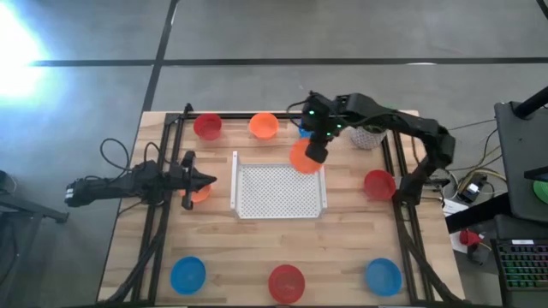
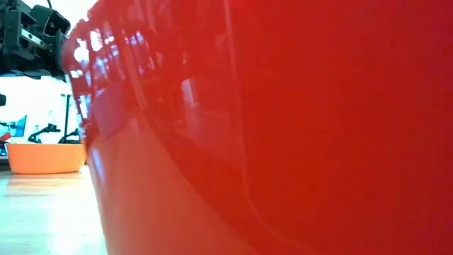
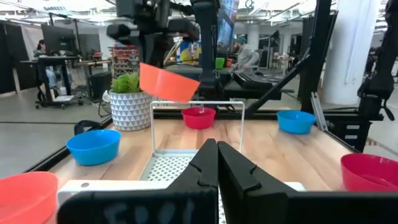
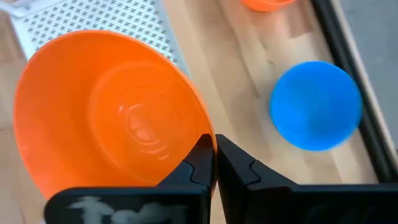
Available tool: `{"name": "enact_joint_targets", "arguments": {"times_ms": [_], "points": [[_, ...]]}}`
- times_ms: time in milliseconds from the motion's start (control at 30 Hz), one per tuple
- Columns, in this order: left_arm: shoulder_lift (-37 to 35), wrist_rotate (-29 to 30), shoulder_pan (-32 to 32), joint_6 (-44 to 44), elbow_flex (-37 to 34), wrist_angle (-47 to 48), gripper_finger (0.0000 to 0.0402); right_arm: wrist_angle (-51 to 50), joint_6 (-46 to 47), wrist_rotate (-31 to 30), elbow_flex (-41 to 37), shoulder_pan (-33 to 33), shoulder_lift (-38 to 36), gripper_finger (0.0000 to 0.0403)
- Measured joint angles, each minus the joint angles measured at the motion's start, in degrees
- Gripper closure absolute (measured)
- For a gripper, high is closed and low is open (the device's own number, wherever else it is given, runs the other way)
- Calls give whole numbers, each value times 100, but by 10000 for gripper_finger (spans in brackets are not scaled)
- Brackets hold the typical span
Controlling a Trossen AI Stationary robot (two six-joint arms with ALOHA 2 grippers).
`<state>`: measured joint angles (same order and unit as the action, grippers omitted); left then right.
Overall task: Pick & Place Mini bowls
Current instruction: Put the bottom right orange bowl on the shelf
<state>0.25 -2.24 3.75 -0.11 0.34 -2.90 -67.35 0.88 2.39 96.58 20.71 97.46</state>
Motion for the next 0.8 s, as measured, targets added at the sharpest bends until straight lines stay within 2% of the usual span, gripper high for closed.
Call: {"name": "enact_joint_targets", "arguments": {"times_ms": [267,800], "points": [[0,2,0,-27,0,20,402,36,-359,126,454,-7,782,394],[14,16,0,-34,0,155,402,378,-880,156,442,-43,1795,394]]}}
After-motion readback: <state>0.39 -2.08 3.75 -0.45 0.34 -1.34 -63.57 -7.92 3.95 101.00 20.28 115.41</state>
